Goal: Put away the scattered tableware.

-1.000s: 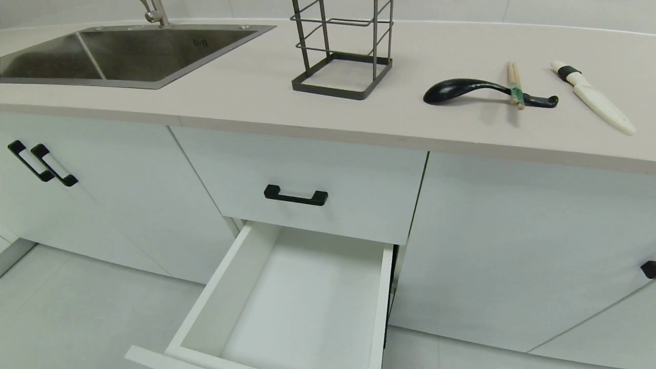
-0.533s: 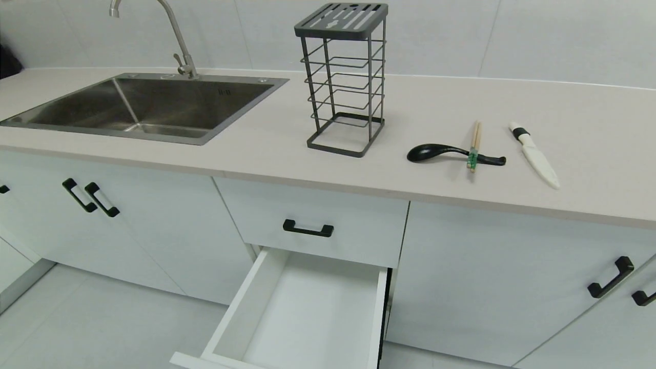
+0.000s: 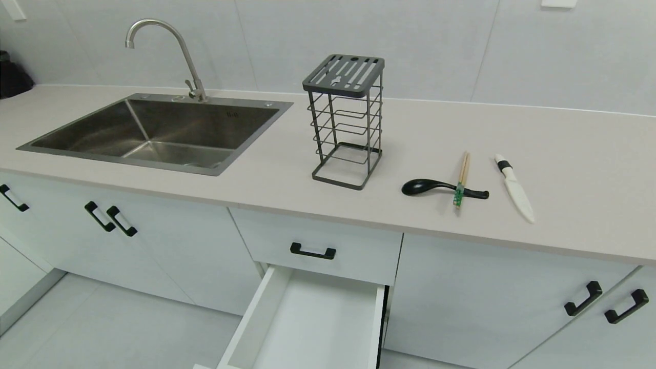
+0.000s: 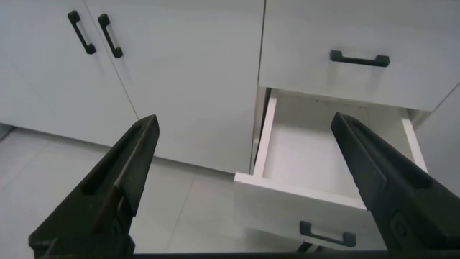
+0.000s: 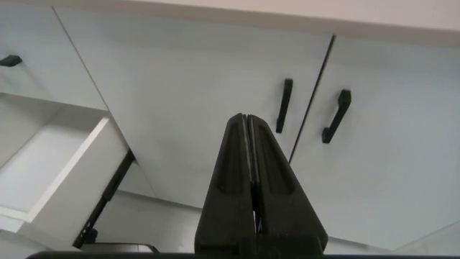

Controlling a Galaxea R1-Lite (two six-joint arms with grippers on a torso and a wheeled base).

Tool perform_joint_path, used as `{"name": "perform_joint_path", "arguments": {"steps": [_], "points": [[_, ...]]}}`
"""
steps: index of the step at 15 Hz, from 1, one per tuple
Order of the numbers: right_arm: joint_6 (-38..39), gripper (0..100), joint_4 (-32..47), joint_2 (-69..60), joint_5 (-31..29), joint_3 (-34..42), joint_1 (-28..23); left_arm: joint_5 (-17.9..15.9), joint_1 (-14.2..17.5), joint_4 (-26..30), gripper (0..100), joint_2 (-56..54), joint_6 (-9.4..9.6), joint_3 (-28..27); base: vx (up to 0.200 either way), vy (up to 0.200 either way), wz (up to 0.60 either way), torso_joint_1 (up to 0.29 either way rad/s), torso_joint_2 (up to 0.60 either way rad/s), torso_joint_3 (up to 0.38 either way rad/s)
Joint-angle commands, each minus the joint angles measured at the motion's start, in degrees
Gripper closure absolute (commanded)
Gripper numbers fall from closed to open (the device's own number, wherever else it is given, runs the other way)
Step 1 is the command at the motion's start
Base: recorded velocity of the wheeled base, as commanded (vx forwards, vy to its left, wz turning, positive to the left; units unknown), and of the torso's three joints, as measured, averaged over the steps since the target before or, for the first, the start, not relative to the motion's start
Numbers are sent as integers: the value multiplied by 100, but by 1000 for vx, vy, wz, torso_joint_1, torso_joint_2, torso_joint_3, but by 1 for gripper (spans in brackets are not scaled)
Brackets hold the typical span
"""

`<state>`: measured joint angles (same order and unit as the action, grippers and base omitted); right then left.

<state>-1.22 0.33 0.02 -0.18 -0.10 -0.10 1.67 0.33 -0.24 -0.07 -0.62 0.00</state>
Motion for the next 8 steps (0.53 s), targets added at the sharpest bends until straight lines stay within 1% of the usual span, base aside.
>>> {"name": "perform_joint_path", "arguments": {"steps": [1, 8], "points": [[8, 100, 2, 6, 1, 1, 1, 0, 2, -2, 0, 7, -8, 0, 0, 0, 0, 290, -496, -232], [-19, 100, -7, 6, 18, 1, 1, 9, 2, -2, 0, 7, 1, 0, 0, 0, 0, 288, -530, -259]]}}
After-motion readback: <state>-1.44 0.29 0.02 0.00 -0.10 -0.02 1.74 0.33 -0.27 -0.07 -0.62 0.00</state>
